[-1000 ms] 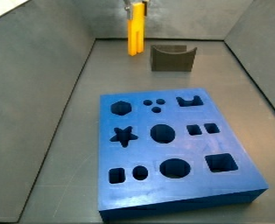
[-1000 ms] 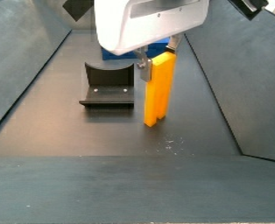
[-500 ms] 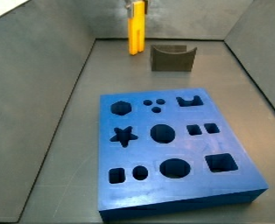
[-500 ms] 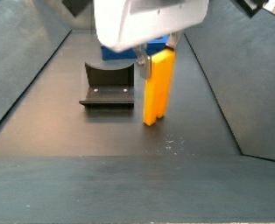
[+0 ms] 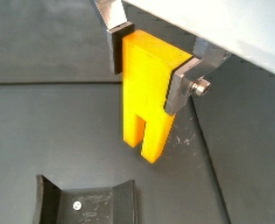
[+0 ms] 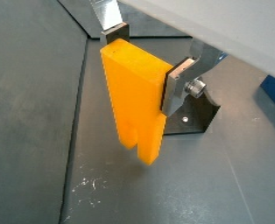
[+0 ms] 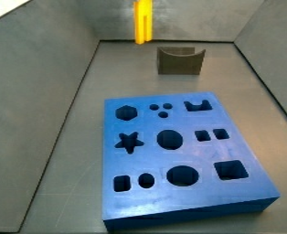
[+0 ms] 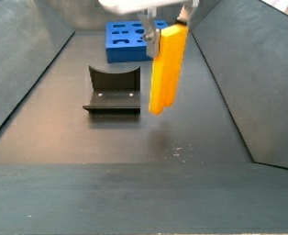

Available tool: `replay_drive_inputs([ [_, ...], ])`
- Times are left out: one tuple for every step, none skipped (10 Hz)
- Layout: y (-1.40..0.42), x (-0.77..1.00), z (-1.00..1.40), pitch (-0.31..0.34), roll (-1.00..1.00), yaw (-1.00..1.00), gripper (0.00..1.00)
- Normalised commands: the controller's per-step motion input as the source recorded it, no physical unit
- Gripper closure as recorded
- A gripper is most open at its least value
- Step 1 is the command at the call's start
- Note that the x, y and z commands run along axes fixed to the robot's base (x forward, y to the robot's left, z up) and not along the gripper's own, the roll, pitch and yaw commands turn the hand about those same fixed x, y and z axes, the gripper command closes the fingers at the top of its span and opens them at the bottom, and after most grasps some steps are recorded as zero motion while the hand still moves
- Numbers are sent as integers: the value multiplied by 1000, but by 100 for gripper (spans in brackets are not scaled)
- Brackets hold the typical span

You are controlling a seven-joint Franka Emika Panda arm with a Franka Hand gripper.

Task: Pick up the double-square object. Move up. Move to above the board. Insert the double-square object.
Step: Move to above the board.

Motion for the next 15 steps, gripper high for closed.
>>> replay_drive_inputs([
  [-224, -238, 1000, -133, -248, 90, 100],
  [-219, -241, 1000, -134, -237, 88, 100],
  [-204, -234, 1000, -143, -207, 80, 100],
  [-184, -211, 1000, -108, -150, 64, 100],
  [-172, -187, 1000, -36, -106, 55, 100],
  [-160, -167, 1000, 0, -76, 52, 100],
  [-152, -159, 1000, 15, -57, 47, 100],
  [-137, -141, 1000, 23, -17, 41, 100],
  [-127, -129, 1000, 34, 9, 38, 100],
  [-112, -107, 1000, 51, 38, 39, 100],
  [-104, -93, 1000, 58, 50, 39, 100],
  [-73, -56, 900, 76, 64, 36, 100],
  [-49, -26, 775, 89, 69, 35, 100],
  [-25, -3, 616, 106, 76, 36, 100],
  [-20, 3, 539, 112, 75, 37, 100],
])
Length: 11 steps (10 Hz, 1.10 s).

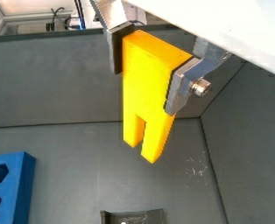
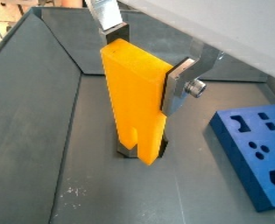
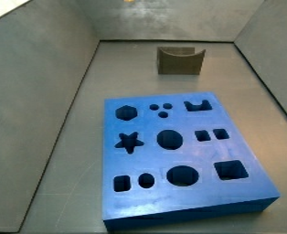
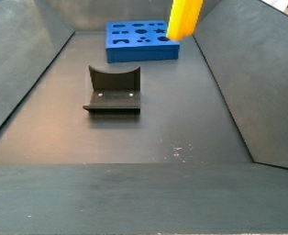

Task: Pick up the double-square object. Move up. Move to above the board. Insert the double-square object.
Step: Move to above the board.

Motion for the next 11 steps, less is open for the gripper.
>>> replay_drive_inputs([
  [-13, 4, 352, 108, 74, 34, 100],
  [-11, 2, 277, 103, 75, 33, 100],
  [-1000, 59, -1, 150, 115, -1000, 100],
  [-1000, 63, -21, 145, 119, -1000, 100],
  [-1000, 60, -16, 142, 119, -1000, 100],
  [-1000, 61, -14, 140, 107, -1000, 100],
  [-1000, 65, -14, 144, 110, -1000, 100],
  [-1000, 68, -12, 153, 110, -1000, 100],
  [-1000, 78, -9, 179, 108, -1000, 100],
  [-1000, 84, -7, 197, 105, -1000, 100],
  [-1000, 107, 0, 272, 101, -959, 100],
])
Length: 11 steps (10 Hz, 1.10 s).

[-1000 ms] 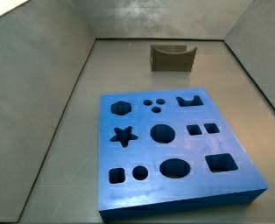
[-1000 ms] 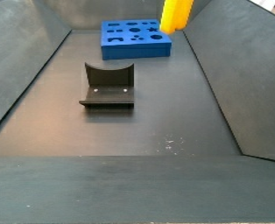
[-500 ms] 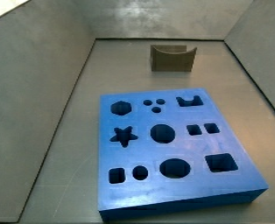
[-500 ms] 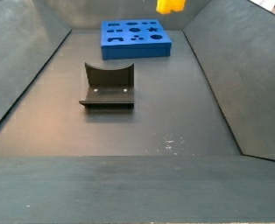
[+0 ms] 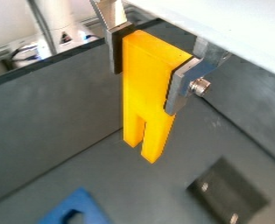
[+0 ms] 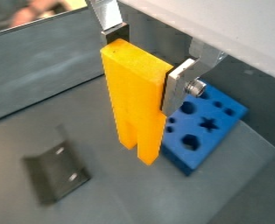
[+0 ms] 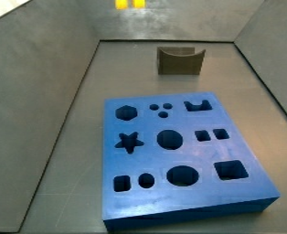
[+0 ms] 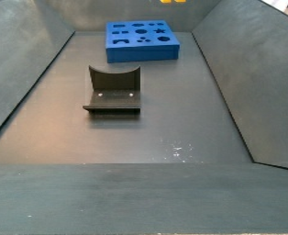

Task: Pick up the double-square object. Move up. Move to above the board. Insert the double-square object.
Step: Move to above the board, then insert the double-square object.

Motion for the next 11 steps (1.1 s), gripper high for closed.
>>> replay_drive_inputs([
  [-1000, 117, 4, 267, 82, -788, 100],
  [-1000, 137, 8, 246, 56, -521, 100],
  [-1000, 160, 16, 202, 25, -263, 100],
  [-892, 167, 23, 162, 5, -84, 100],
  [-706, 147, 23, 147, 5, -43, 100],
  [-362, 104, 27, 129, 4, -23, 100],
  [-216, 77, 28, 110, 6, -7, 100],
  [0, 0, 0, -4, 0, 0, 100],
  [-57, 86, -14, -140, -69, 0, 100],
  [-169, 306, 0, -186, -106, 151, 100],
  [-280, 580, 0, -139, -50, 103, 100],
])
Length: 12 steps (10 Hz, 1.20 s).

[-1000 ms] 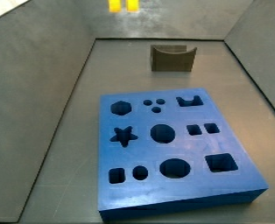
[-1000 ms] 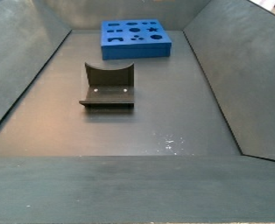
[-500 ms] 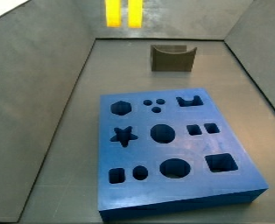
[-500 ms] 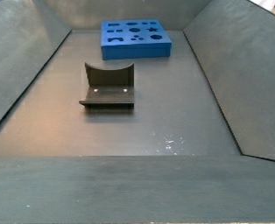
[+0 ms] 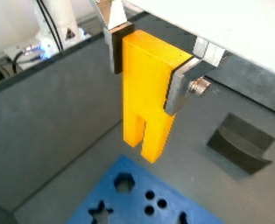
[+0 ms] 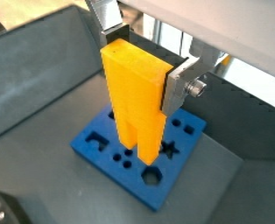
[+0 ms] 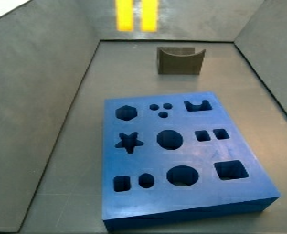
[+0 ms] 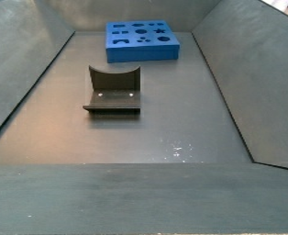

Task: Pick up the double-square object. Move up. Move to above the board. Insert the double-square object.
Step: Insert the double-square object.

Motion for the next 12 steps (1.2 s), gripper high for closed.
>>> replay_drive_inputs([
  [-260, 740, -29, -129, -36, 106, 100],
  [-291, 740, -109, -121, -16, 97, 100],
  [-300, 780, -166, -101, -6, 103, 100],
  [-286, 871, -257, -79, 0, 129, 100],
  [-243, 906, -309, -53, 0, 160, 100],
  [-171, 929, -294, -34, -14, 183, 100],
  [-137, 926, -294, -27, -21, 200, 100],
  [-111, 923, -303, -20, -30, 211, 100],
  [-97, 923, -294, -20, -36, 220, 100],
  [-94, 931, -280, -20, -37, 217, 100],
  [-97, 943, -269, -11, -36, 220, 100],
  [-100, 974, -269, 0, -24, 211, 100],
])
